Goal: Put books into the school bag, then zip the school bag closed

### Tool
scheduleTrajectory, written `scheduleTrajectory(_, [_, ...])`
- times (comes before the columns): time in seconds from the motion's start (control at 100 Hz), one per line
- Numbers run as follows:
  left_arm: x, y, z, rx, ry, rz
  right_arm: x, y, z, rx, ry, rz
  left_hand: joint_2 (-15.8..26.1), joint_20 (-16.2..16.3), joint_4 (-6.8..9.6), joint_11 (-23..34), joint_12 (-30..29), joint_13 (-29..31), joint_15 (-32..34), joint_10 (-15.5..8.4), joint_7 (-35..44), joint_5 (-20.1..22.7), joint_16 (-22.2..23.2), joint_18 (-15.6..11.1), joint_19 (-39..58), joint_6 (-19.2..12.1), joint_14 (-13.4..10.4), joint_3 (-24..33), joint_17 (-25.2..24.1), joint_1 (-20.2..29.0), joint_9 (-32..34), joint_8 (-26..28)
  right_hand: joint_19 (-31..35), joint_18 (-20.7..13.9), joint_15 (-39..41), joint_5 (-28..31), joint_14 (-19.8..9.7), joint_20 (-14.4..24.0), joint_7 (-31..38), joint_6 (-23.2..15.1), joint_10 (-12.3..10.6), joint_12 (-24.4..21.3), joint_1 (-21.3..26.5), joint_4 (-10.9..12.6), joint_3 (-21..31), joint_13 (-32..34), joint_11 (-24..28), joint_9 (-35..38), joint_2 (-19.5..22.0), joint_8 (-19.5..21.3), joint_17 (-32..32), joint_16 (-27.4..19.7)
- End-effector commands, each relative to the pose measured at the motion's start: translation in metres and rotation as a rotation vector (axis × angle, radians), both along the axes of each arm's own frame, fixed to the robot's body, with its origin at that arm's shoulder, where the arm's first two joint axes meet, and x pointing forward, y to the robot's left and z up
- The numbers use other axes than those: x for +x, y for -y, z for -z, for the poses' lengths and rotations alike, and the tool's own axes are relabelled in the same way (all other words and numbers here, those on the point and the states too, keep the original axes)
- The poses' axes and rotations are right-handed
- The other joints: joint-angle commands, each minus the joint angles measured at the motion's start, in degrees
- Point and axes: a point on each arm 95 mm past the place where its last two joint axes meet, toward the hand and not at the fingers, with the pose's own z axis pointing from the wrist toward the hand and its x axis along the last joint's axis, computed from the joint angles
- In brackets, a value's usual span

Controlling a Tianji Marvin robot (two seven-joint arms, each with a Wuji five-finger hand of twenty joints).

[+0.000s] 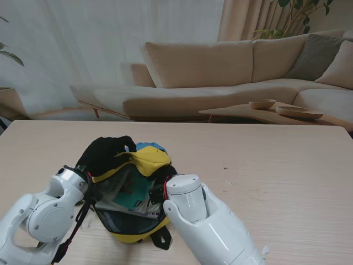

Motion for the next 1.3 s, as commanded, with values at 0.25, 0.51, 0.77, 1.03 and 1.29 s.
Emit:
scheduleTrajectory(0.25, [0.002, 0.000, 0.001, 0.011, -0.023, -0.005, -0.007, 0.024, -0.013, -0.062, 0.078, -0.047, 5.8, 0.0, -0.27, 0.3, 0.5, -0.4, -0.2, -1.1, 5.6, 0.7, 0.1, 1.7, 1.5, -4.4, 1.4, -0.1, -1.0, 3.9, 0.8, 3.6, -1.9, 0.9, -3.8, -9.5, 1.8, 0.0, -17.8, 2.8, 3.8, -0.2, -11.4, 2.3, -1.7, -5.1, -1.8, -12.2, -2.4, -5.9, -0.7, -1.1])
scheduleTrajectory(0.51, [0.004, -0.006, 0.004, 0.016, -0.034, -0.023, -0.015, 0.049, -0.022, -0.050, 0.133, -0.065, 5.9, 0.0, -0.26, 0.3, 0.5, -0.6, -0.2, -1.2, 5.5, 0.6, 0.2, 1.7, 1.4, -4.3, 1.4, -0.2, -1.2, 3.9, 0.6, 3.5, -5.2, 1.1, -4.6, -10.5, -1.1, 0.4, -15.1, -0.4, 0.3, 0.2, -12.6, 2.9, -2.7, -10.5, -0.7, -14.6, 0.8, -4.0, -10.3, -0.9])
scheduleTrajectory(0.77, [0.004, -0.006, 0.011, 0.027, -0.065, -0.021, -0.034, 0.085, -0.032, -0.006, 0.211, -0.096, 5.7, -0.1, -0.23, -0.2, 0.4, -1.3, -0.7, -1.1, 4.7, 0.1, 0.0, 1.6, 1.0, -3.7, 1.4, -0.7, -1.9, 4.1, 0.4, 1.8, -5.0, 1.2, -1.0, -10.1, -3.4, 3.9, -5.6, -3.7, -2.7, 1.7, -12.5, 3.5, -4.8, -14.7, 2.9, -13.4, 4.0, 4.8, -17.8, 1.2])
scheduleTrajectory(1.03, [0.001, 0.005, 0.027, 0.014, -0.131, -0.020, -0.044, 0.113, -0.040, -0.095, 0.410, -0.158, 4.2, -0.5, 0.10, -1.0, 0.2, -2.4, -1.6, -1.4, 4.3, -1.1, -0.1, 1.5, 0.4, -2.0, 1.7, 0.1, -3.2, -1.2, -0.4, -4.5, -3.4, 0.2, -0.2, -12.3, -6.1, 6.0, -2.0, -6.7, -5.8, 2.3, -15.2, 3.9, -4.4, -17.5, 4.5, -14.1, 3.2, 7.4, -20.4, 1.8])
scheduleTrajectory(1.29, [-0.016, 0.022, 0.037, 0.039, -0.191, -0.019, -0.045, 0.124, -0.038, -0.170, 0.572, -0.199, 3.3, -0.5, 0.40, -0.4, -1.4, -2.0, -1.7, -1.4, 6.1, 0.9, -0.1, 1.8, 0.3, -1.9, 2.3, 1.1, -3.2, -6.0, 0.0, -3.5, -3.1, -1.3, 0.6, -13.5, -6.8, 6.9, 3.3, -7.3, -6.7, 2.7, -15.8, 3.9, -2.3, -18.0, 5.6, -13.6, 1.3, 7.0, -20.7, 2.3])
